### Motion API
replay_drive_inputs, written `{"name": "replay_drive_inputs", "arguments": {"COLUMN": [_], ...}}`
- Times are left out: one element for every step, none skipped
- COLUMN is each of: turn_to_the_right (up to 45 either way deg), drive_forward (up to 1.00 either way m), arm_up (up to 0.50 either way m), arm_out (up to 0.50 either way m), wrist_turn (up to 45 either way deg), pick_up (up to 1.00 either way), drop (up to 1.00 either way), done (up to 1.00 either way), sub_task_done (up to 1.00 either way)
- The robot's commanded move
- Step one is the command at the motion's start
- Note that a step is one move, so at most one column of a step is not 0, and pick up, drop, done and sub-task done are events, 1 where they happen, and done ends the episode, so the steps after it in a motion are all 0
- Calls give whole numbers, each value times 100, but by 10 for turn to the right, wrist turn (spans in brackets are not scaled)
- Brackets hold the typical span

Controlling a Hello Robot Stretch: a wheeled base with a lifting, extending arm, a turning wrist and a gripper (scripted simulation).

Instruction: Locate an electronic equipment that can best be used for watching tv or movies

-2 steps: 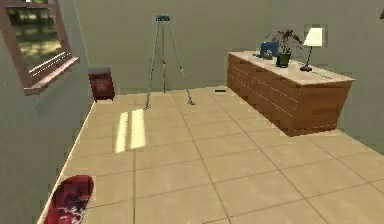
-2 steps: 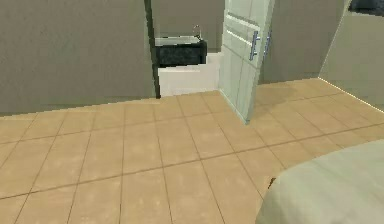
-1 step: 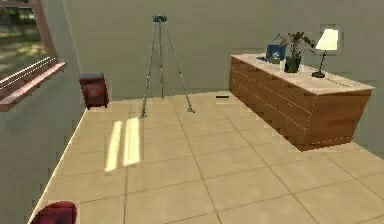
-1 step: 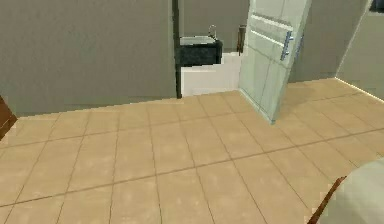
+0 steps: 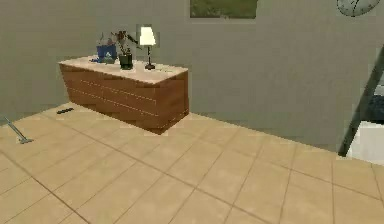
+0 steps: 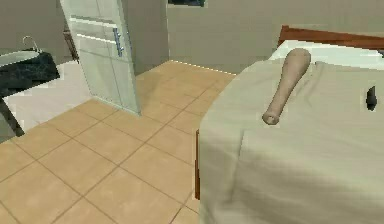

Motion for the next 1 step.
{"name": "replay_drive_inputs", "arguments": {"turn_to_the_right": [240], "drive_forward": [0], "arm_up": [0], "arm_out": [0], "wrist_turn": [0], "pick_up": [0], "drop": [0], "done": [0], "sub_task_done": [0]}}
